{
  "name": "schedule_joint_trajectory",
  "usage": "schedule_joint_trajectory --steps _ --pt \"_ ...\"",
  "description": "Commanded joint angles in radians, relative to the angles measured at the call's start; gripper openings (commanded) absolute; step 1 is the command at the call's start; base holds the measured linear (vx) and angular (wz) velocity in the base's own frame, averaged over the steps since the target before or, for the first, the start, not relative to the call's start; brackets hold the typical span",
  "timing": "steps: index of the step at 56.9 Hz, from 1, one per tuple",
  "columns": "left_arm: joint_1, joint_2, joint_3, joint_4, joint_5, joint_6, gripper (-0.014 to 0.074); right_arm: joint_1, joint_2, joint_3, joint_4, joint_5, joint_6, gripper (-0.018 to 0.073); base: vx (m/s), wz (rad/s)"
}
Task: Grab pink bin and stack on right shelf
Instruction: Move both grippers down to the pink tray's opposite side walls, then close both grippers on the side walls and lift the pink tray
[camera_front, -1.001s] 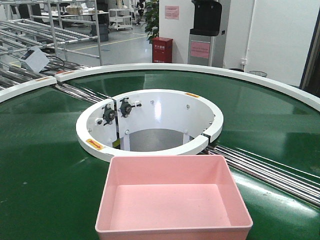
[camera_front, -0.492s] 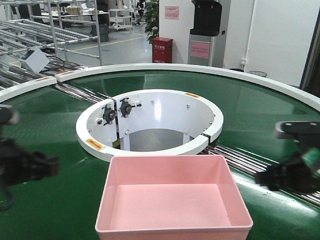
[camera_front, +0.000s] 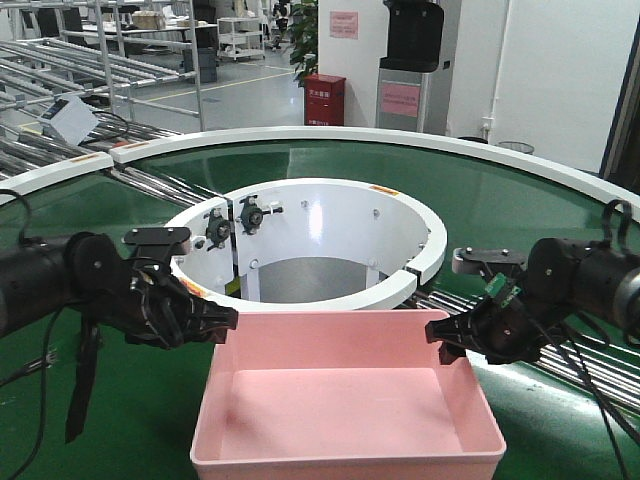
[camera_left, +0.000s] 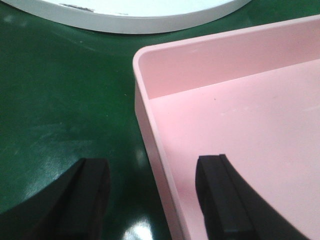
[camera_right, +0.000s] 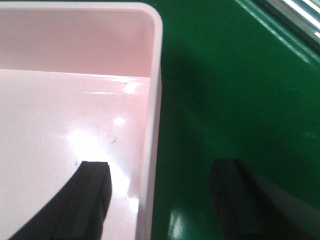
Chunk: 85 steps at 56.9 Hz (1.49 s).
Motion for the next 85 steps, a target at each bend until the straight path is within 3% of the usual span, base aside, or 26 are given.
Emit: schedule_joint_trajectory --steps 1,13,31,39,46,52,70,85 --pt "-0.005 -0.01 -0.085 -0.023 0.0 -0.012 0.0493 -0.004 -0.021 -0.056 0.033 -0.023 -0.012 0.0473 0.0 0.0" --pt "-0.005 0.052 -0.104 -0.097 0.03 -0.01 0.0493 -0.004 0.017 -0.057 0.037 -0.017 -0.012 0.0419 0.0 0.0" --pt "-0.005 0.118 -0.104 -0.12 0.091 -0.011 0.0471 -0.004 0.022 -0.057 0.046 -0.032 -0.012 0.0319 0.0 0.0" --pt "-0.005 0.114 -0.104 -0.122 0.093 -0.011 0.0349 -0.004 0.022 -0.057 0.072 -0.016 -0.012 0.0169 0.0 0.0" --pt "-0.004 0.095 -0.104 -0.122 0.093 -0.009 0.0152 -0.004 0.012 -0.057 0.099 0.018 -0.013 -0.0017 0.0 0.0" --pt "-0.004 0.06 -0.104 -0.111 0.096 -0.005 -0.0012 -0.004 -0.016 -0.057 0.11 0.043 -0.017 -0.0013 0.0 0.0" --pt "-0.004 -0.152 -0.102 0.067 0.151 -0.008 -0.0005 0.081 -0.245 -0.053 0.094 0.016 0.017 -0.0009 0.0 0.0" --pt "-0.004 -0.345 -0.1 0.119 0.187 -0.019 -0.0005 0.187 -0.43 -0.053 -0.112 0.023 0.168 -0.0009 0.0 0.0"
